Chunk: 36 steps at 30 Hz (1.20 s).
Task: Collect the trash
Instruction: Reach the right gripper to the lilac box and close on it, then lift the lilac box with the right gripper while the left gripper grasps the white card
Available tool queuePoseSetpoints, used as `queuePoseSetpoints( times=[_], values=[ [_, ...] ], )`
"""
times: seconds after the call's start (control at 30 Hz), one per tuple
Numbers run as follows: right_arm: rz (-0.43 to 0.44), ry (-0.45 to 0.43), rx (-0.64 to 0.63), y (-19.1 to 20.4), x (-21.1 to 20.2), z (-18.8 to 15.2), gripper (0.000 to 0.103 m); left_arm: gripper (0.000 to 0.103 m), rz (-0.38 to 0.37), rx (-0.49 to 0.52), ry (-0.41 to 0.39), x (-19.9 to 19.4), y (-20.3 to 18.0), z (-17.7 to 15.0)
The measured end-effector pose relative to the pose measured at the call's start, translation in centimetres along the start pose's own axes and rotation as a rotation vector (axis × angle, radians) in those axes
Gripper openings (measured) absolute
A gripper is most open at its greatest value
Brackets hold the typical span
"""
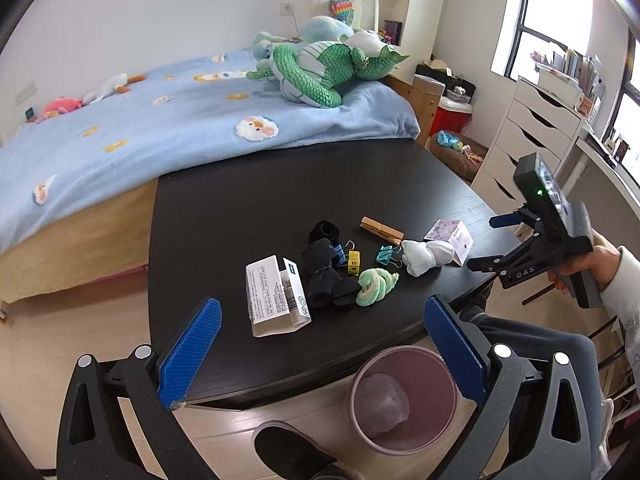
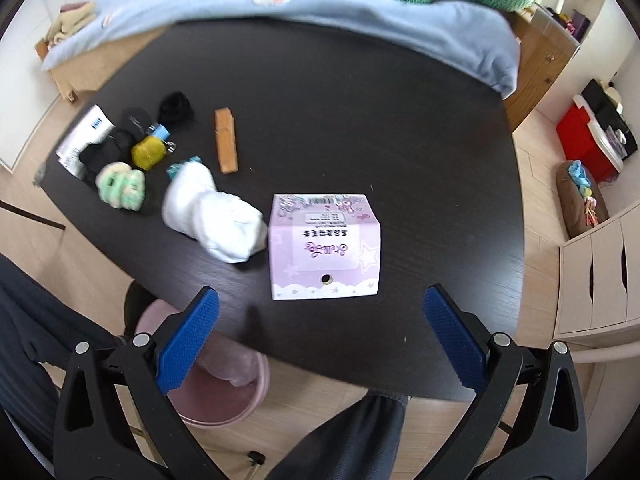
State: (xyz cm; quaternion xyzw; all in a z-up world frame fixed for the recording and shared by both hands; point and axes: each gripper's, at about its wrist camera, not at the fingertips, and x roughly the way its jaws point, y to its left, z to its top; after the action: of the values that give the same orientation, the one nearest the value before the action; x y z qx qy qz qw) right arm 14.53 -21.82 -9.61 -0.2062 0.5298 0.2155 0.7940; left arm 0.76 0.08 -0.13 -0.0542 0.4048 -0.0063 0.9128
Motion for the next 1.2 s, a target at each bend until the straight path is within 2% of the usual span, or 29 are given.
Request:
queuePoseSetpoints(
  times=[0.47, 0.53, 0.67, 0.97, 1.2],
  values=[
    [0.074, 0.030, 0.010, -1.6, 2.4, 0.6, 0.098, 0.097, 0.005, -0.005, 0.019, 0.4, 0.5, 0.2],
    [0.078, 0.036, 0.007, -1.6, 2.7, 0.8, 0.081, 0.097, 0.006, -0.005, 0.021, 0.5, 0.6, 0.1],
    [0.074, 0.021, 0.010, -1.8, 2.8, 1.0, 0.064, 0.097, 0.005, -0.004, 0.023, 0.5, 0.5, 0.2],
    [0.041, -0.034, 0.064, -2.0, 0.5, 0.3, 0.063, 0.097, 0.012, 0.004, 0.032, 0.9, 0.5, 0.5],
    [0.016, -0.107, 0.161, -2.6, -3.0, -0.3, 0.063, 0.097, 0.020, -0.026, 0.084, 2.8, 1.9, 1.9]
  ],
)
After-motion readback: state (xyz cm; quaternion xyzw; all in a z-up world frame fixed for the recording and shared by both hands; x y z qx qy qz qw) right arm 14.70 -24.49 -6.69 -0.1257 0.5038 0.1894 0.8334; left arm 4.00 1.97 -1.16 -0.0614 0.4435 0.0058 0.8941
